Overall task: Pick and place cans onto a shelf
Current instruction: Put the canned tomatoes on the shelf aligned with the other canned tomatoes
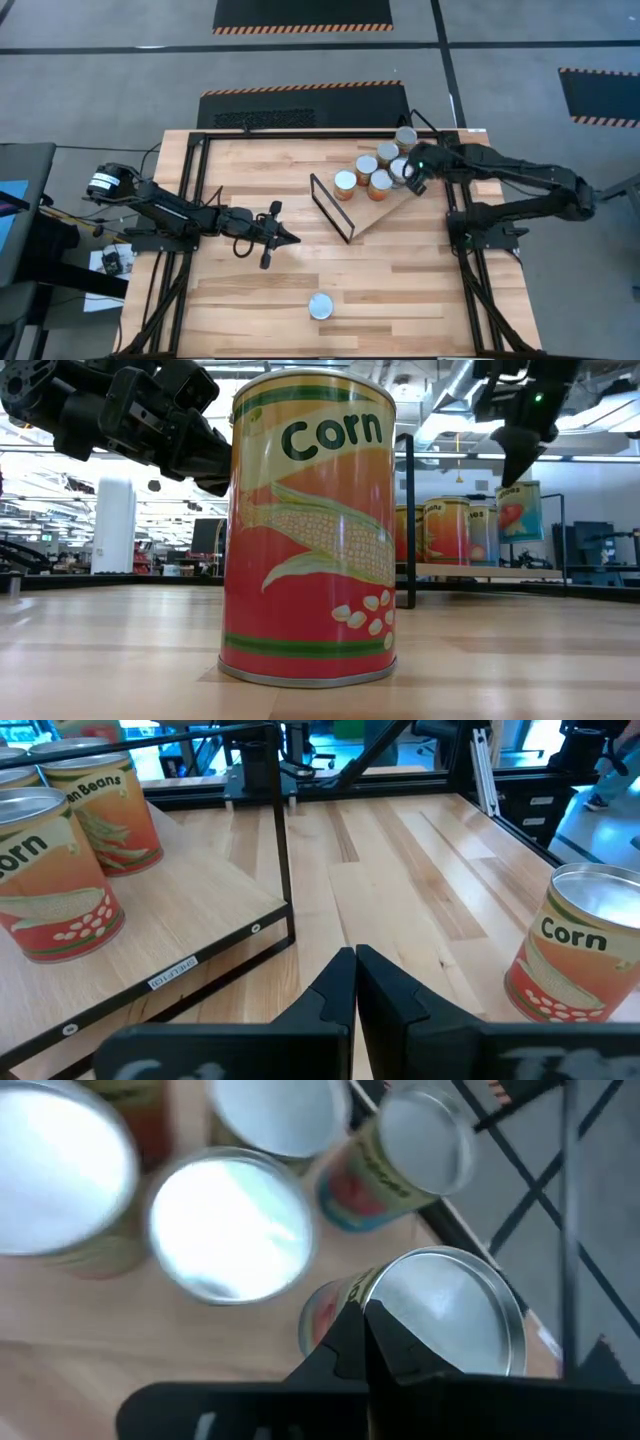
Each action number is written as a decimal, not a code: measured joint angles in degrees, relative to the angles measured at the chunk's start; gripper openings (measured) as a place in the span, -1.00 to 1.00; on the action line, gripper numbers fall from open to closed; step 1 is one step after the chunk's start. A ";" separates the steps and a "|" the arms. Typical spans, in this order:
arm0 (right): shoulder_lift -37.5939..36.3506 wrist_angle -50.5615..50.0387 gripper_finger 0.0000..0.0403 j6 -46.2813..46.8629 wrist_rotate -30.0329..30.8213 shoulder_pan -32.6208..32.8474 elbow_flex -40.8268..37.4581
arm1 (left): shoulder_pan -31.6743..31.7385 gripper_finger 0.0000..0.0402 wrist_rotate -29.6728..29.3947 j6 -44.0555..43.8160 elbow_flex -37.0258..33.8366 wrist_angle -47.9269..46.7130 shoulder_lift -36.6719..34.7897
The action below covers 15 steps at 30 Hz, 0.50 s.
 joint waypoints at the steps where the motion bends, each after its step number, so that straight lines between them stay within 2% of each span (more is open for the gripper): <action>1: 0.12 0.55 -0.99 -1.23 -0.50 -1.72 0.00 | 0.00 -1.00 0.00 -0.01 0.00 0.00 0.00; 6: 0.33 6.24 -0.99 -5.85 -4.43 -7.09 -2.98 | 0.00 -1.00 0.00 -0.05 0.00 -0.01 0.00; 11: 0.38 12.46 -0.99 -7.87 -7.19 -9.62 -7.65 | 0.00 -1.00 0.00 -0.10 0.00 -0.01 0.00; 15: 0.37 14.67 -0.99 -8.50 -8.19 -11.17 -8.26 | 0.00 -1.00 0.00 -0.14 0.00 -0.01 0.00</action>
